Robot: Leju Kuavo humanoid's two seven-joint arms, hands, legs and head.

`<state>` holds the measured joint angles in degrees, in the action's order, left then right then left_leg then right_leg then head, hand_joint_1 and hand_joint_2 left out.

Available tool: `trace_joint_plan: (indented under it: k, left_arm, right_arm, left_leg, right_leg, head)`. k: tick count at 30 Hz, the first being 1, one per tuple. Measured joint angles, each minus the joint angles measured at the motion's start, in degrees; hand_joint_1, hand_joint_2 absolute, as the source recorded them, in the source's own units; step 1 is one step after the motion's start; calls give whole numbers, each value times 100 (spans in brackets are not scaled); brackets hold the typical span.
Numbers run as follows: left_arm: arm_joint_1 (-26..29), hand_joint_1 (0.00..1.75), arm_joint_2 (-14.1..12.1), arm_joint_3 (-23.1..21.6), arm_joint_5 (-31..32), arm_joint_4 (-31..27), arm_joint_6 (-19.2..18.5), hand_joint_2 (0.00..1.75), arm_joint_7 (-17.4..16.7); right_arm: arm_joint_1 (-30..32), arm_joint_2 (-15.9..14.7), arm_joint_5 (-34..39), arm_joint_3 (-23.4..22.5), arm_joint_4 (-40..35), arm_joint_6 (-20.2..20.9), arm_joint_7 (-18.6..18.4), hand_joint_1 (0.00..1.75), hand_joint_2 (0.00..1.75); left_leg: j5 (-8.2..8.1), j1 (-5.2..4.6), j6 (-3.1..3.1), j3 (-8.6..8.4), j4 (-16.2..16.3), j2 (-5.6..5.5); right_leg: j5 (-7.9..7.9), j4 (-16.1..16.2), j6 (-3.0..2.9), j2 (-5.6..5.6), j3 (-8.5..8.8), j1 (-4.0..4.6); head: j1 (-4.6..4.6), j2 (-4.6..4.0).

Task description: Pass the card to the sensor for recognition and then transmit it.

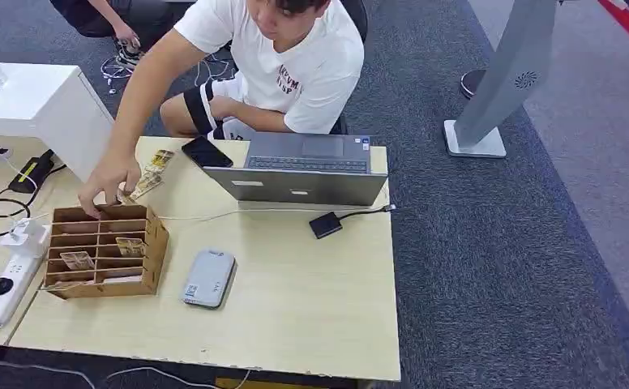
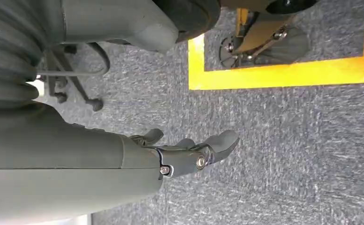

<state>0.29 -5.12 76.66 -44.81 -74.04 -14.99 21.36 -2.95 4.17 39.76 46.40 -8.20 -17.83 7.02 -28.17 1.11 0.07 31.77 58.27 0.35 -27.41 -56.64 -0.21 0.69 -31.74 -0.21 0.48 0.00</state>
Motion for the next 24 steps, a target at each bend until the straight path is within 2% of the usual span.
trace_joint_plan:
  k: [4, 10, 13, 16, 17, 19, 21, 24]
  left_arm:
    - [-53, 0, -218, 550, 140, 1548, 456, 175, 502]
    - [-104, 0, -275, 878, 365, 3492, 1114, 175, 1142]
    - [-146, 0, -223, 915, 516, 4172, 1458, 175, 1237]
    - [-207, 0, -56, 913, 717, 4805, 1974, 175, 1228]
    - [-230, 0, 22, 913, 778, 4981, 2091, 0, 1160]
    - [-262, 0, 127, 913, 852, 5247, 2221, 0, 1031]
    - [-296, 0, 243, 908, 942, 5473, 2349, 0, 763]
    - [-341, 0, 392, 904, 975, 5694, 2404, 0, 629]
  right_arm:
    - [-4, 2, -122, 65, 0, -123, -181, 0, 175]
    - [-3, 0, -448, 301, 0, -265, -538, 0, 175]
    - [-10, 0, -588, 448, 7, -282, -728, 0, 175]
    - [-23, 0, -588, 549, 7, -245, -969, 0, 175]
    - [-27, 0, -588, 579, 7, -223, -1025, 0, 175]
    - [-38, -4, -590, 638, 7, -197, -1076, 0, 175]
    - [-45, -7, -606, 671, 7, -162, -1054, 0, 175]
    - [-50, -9, -606, 715, 7, -134, -1028, 0, 175]
  left_leg:
    - [0, 0, 0, 3, 0, -16]
    - [-1, -4, 1, 3, 1, -22]
    - [-2, -8, 2, 1, 1, -27]
    - [-1, -13, 3, -1, 1, -27]
    - [-1, -10, 3, -1, 3, -27]
    - [-1, -10, 3, -2, 3, -27]
    - [-1, -12, 3, -2, 3, -27]
    - [-1, -9, 3, -2, 3, -27]
  right_leg:
    - [-7, 2, -1, -19, 5, 0]
    - [-7, 6, 2, -24, 10, -3]
    - [-6, 8, 3, -28, 13, -8]
    - [-5, 7, 6, -28, 13, -13]
    - [-4, 8, 6, -28, 13, -11]
    - [-3, 8, 7, -28, 14, -11]
    - [-3, 8, 7, -27, 13, -12]
    - [-3, 7, 7, -27, 14, -10]
  head:
    - [2, 0]
    - [5, 0]
    - [5, 0]
    - [2, 0]
    - [2, 0]
    - [13, 0]
    - [13, 0]
    - [16, 0]
